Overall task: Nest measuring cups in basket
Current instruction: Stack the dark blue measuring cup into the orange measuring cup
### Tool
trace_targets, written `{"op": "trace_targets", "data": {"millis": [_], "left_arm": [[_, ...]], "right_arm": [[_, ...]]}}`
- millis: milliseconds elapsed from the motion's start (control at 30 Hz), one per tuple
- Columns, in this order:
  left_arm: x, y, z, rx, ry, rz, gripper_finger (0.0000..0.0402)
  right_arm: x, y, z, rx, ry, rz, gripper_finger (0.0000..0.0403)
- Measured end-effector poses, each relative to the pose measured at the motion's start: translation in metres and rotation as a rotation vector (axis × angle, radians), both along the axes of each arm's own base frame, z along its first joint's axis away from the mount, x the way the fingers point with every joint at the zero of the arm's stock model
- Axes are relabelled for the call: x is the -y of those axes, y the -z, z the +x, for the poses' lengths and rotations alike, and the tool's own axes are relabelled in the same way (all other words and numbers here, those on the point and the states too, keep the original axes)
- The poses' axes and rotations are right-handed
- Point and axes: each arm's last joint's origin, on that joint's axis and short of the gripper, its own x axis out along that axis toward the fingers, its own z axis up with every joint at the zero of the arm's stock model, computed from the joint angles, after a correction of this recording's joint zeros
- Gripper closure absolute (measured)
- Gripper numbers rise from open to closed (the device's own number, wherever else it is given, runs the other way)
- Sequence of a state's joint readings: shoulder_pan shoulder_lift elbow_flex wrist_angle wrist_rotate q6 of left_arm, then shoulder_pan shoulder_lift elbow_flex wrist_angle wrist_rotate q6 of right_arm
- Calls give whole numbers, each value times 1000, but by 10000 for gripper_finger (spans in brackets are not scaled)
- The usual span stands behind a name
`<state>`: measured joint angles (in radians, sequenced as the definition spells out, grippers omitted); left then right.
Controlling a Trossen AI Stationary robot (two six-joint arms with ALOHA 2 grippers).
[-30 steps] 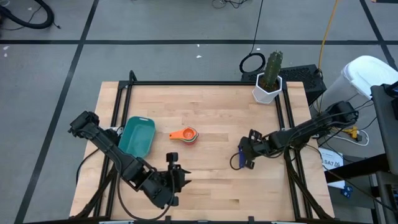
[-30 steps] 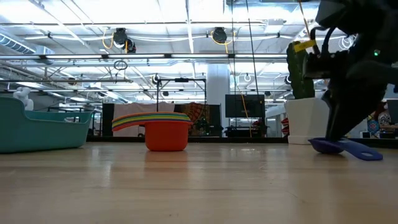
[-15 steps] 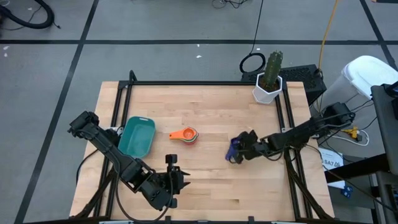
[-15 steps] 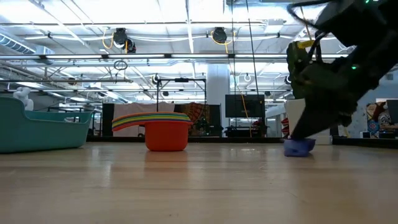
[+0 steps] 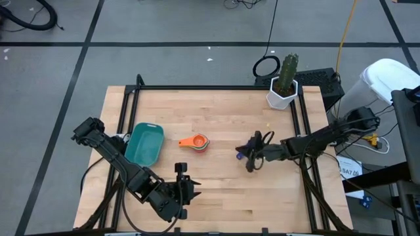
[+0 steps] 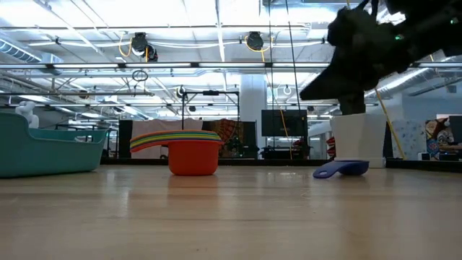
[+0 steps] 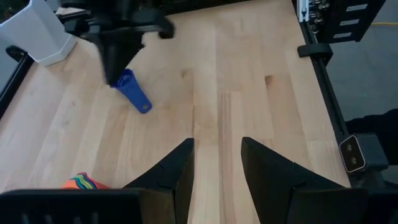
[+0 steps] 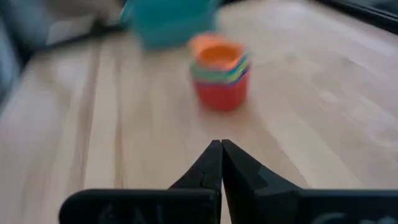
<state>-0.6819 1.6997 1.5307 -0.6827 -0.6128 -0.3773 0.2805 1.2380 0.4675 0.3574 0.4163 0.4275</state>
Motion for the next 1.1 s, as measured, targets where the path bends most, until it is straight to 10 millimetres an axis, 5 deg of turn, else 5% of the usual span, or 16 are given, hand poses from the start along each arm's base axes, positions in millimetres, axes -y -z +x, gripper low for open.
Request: {"op": "trace_targets", "data": {"millis": [333, 600, 767, 1100], "left_arm": [[-1, 0, 1, -3, 0, 6, 266], [-3, 1, 1, -8, -4, 10, 266], [-3, 2, -1, -24, -16, 7, 266], [2, 3, -6, -37, -14, -1, 266]], "right_arm": [[5, 6, -27, -609, -252, -280, 378], [17, 4, -17, -652, -307, -432, 243], [35, 19, -18, -807, -280, -365, 173], [38, 32, -15, -867, -309, -318, 191]]}}
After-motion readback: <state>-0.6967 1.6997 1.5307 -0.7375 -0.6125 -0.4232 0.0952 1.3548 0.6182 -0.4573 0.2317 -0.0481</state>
